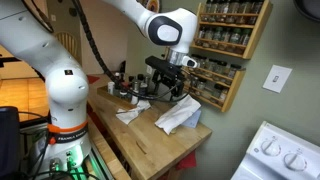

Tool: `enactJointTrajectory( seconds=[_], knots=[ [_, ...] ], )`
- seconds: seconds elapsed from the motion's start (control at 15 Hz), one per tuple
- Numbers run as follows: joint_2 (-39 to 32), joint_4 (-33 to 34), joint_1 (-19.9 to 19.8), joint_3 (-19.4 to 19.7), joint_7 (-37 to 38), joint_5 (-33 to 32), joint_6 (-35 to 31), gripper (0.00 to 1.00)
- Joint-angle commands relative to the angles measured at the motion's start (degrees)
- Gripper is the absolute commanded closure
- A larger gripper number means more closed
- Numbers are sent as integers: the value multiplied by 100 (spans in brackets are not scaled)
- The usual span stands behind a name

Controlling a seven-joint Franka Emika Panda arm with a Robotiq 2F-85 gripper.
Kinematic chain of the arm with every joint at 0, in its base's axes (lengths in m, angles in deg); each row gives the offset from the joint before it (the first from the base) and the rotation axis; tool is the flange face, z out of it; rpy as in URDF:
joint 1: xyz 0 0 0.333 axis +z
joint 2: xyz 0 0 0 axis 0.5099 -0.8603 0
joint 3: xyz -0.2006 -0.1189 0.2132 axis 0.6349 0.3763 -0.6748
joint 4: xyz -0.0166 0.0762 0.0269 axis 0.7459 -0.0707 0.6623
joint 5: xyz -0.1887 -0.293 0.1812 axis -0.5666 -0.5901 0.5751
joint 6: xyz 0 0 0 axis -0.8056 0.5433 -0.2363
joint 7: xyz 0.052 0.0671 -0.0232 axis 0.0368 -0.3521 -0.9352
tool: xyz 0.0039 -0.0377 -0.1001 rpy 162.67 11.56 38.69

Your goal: Remove the white container from the wooden rack, put it on the counter, move the clear black pepper container to the left and then put the white container on the right side of the clear black pepper container

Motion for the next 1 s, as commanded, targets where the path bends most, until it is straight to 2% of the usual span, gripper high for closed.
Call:
enactJointTrajectory(
  seconds=[0.0,0.27,0.47,0.67,0.73,0.8,0.93],
  knots=[
    [-20,6,-84,-79,-43,53,4,0],
    [-20,6,-84,-79,-43,53,4,0],
    [895,-362,-44,-407,-415,-218,5,0],
    [1743,-474,66,-771,-712,-211,385,0],
    [2022,-514,22,-1005,-865,-96,512,0],
    [1196,-157,135,-715,-577,-119,325,0],
    [1679,-235,193,-895,-600,-164,505,0]
  ],
)
